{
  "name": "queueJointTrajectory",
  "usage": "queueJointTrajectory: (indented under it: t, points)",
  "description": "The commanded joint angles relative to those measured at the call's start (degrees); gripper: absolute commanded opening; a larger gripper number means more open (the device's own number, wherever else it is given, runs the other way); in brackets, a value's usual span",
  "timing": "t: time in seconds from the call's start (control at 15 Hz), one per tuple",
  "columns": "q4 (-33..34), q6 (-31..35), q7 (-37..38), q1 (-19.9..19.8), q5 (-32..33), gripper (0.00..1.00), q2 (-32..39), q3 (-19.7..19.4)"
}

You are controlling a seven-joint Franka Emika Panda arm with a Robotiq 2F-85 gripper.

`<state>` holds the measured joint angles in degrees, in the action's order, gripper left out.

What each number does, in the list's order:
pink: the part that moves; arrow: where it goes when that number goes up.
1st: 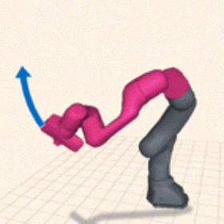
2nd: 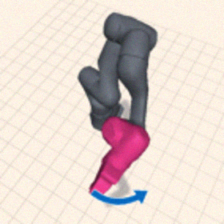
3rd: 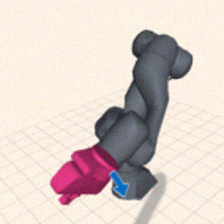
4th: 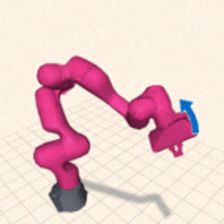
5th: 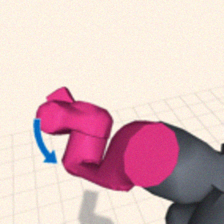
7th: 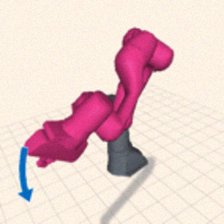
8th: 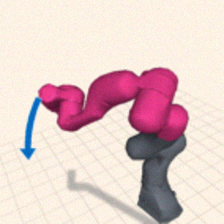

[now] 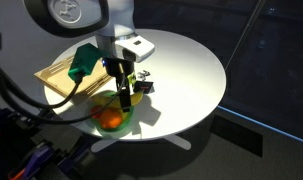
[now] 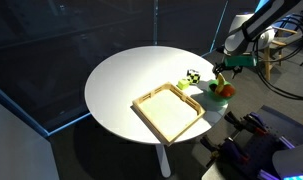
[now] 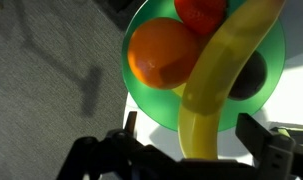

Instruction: Put the banana on the table and then put it in the crate

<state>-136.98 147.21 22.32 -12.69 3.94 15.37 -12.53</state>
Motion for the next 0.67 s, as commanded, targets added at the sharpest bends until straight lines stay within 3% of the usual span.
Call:
queueJointTrajectory:
  t: [0.0, 0.27, 0.33, 0.4, 0.6]
  points:
    - [0.6, 0.7, -1.5, 1.1, -1.4, 1.00, 1.2, -1.1]
    - [0.8, 0.7, -1.6, 1.2, -1.4, 1.00, 2.0, -1.4]
    - [0.9, 0.7, -1.6, 1.1, -1.5, 0.75, 2.2, -1.4]
    - [0.9, 0.8, -1.5, 1.2, -1.4, 0.74, 2.3, -1.5]
    - [1.0, 0.1, -1.0, 1.6, -1.0, 0.49, 2.4, -1.7]
